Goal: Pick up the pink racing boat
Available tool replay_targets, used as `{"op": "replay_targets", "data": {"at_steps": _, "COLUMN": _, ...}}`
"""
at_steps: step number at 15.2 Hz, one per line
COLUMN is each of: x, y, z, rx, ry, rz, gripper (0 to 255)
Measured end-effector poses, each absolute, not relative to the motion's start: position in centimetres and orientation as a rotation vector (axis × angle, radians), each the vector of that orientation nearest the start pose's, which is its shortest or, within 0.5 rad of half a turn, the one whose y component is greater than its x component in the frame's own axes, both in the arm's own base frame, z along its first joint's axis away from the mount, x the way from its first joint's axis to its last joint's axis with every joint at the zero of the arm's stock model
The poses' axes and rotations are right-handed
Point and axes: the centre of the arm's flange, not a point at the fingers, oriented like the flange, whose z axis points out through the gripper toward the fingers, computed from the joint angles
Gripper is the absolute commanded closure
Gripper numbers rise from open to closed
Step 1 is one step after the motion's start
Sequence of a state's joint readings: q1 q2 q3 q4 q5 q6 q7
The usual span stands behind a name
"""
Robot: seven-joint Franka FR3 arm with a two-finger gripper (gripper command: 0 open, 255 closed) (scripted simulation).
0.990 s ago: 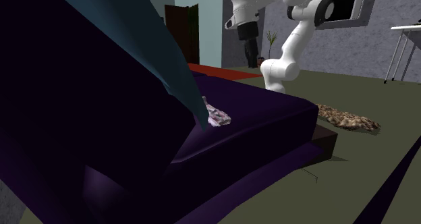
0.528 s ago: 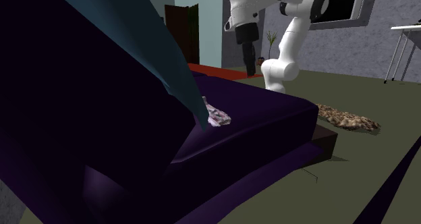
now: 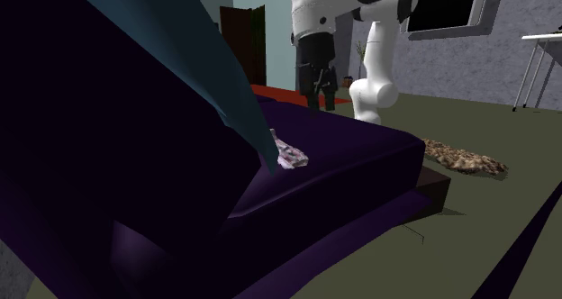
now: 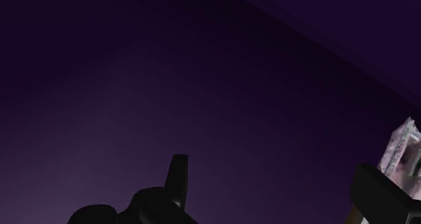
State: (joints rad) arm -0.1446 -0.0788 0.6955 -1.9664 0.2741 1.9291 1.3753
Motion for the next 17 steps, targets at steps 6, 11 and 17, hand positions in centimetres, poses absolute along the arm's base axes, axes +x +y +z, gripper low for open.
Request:
{"op": "replay_targets", "data": {"at_steps": 6, "x": 51.5, "y": 34.2, "z": 49.2, "rx": -2.535, "ry": 1.579, "rz": 0.214, "gripper": 0}}
{"op": "replay_targets", "data": {"at_steps": 11, "x": 55.4, "y": 35.7, "z": 48.4, "rx": -2.434, "ry": 1.729, "rz": 0.191, "gripper": 0}}
{"op": "replay_targets", "data": {"at_steps": 17, "x": 54.9, "y": 35.7, "z": 48.0, "rx": -2.415, "ry": 1.717, "rz": 0.139, "gripper": 0}}
